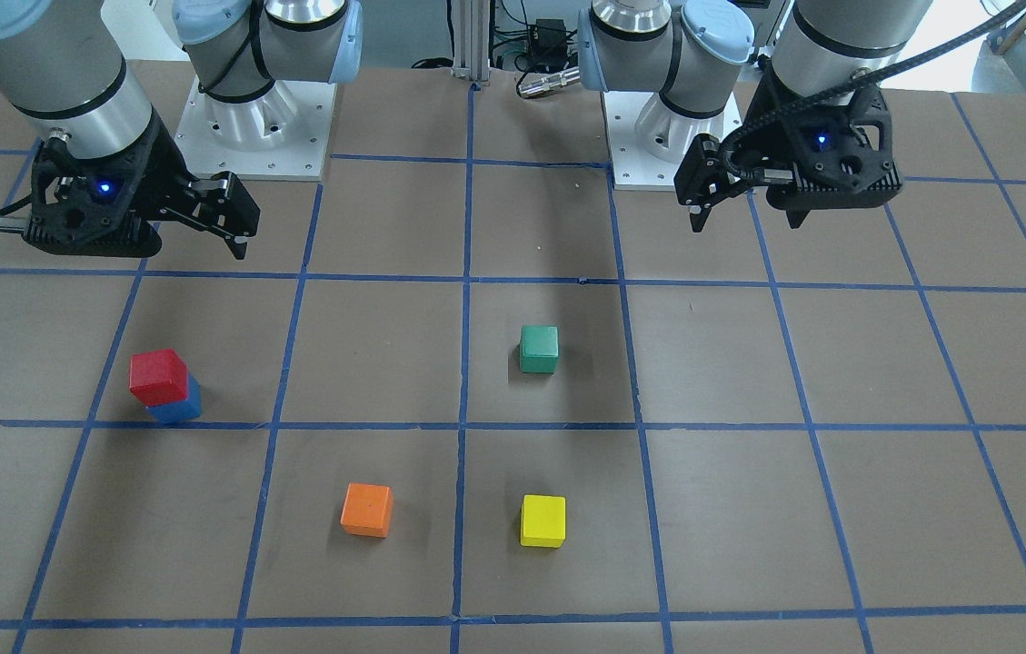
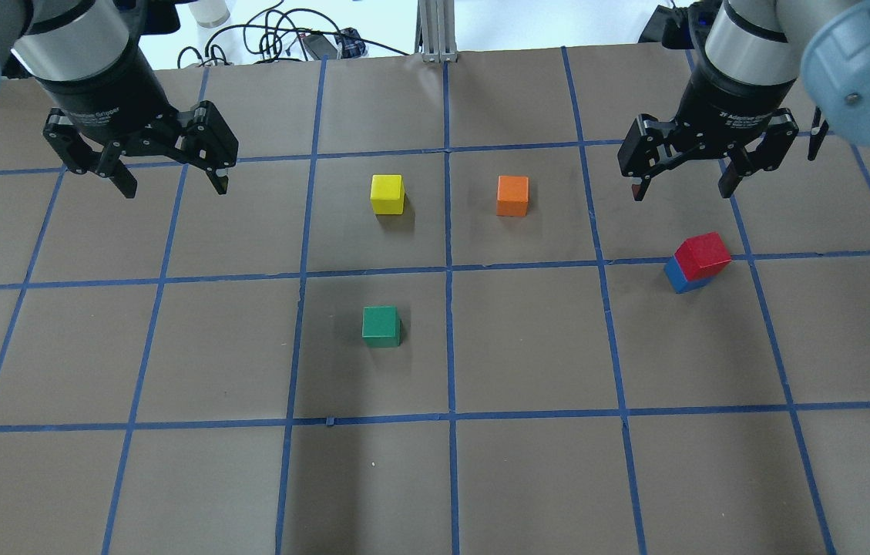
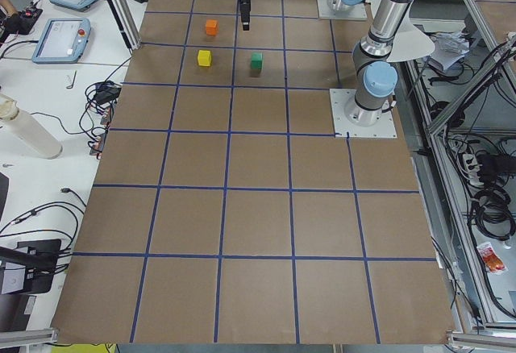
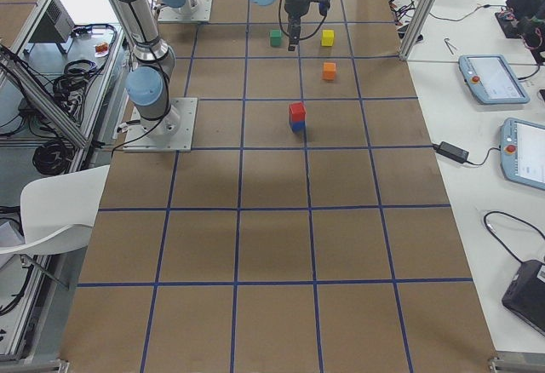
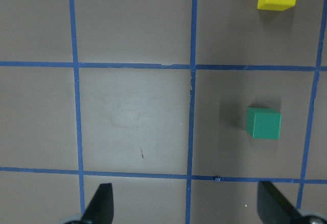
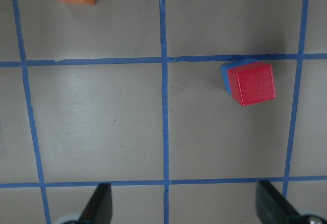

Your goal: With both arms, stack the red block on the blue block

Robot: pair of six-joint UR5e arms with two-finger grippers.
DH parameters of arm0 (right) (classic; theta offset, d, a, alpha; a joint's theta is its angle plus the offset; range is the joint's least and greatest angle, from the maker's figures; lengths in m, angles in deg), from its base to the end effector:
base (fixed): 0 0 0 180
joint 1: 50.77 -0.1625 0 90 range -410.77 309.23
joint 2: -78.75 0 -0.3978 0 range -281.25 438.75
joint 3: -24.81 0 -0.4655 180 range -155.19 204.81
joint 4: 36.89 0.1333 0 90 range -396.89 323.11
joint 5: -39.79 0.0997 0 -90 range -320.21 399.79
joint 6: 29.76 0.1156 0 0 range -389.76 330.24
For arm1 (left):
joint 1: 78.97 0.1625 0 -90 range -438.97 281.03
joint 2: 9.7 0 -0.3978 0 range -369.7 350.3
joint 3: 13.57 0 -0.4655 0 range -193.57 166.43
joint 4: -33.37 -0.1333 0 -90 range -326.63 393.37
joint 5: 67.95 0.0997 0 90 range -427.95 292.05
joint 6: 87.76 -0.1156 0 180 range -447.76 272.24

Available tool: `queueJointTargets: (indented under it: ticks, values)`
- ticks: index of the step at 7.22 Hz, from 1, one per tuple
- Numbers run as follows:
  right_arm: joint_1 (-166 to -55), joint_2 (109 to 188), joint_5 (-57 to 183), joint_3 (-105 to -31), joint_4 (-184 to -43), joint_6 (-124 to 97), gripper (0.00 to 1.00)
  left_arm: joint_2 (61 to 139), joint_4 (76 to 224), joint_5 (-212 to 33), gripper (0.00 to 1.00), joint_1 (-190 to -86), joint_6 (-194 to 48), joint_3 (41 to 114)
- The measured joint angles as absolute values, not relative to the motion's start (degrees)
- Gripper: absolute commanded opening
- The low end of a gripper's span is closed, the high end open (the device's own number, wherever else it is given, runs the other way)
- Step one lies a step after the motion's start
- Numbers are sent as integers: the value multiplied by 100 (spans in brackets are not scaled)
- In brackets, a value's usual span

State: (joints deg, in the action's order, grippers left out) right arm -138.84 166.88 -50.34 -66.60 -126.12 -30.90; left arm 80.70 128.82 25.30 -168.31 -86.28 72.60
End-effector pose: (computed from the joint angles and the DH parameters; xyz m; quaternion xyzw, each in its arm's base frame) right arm 0.1138 -0.5732 0.4111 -0.0068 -0.9994 -0.0354 0.0002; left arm -0.1203 -0.5644 0.4693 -0.0182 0.9993 0.0174 0.0285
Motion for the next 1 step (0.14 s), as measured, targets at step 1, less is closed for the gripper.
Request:
queueJointTargets:
  ticks: [1]
  values:
    - [-13884, 16688, -5033, -6660, -12621, -3090, 100, 8067, 12882, 2531, 100, -16830, -8631, 7260]
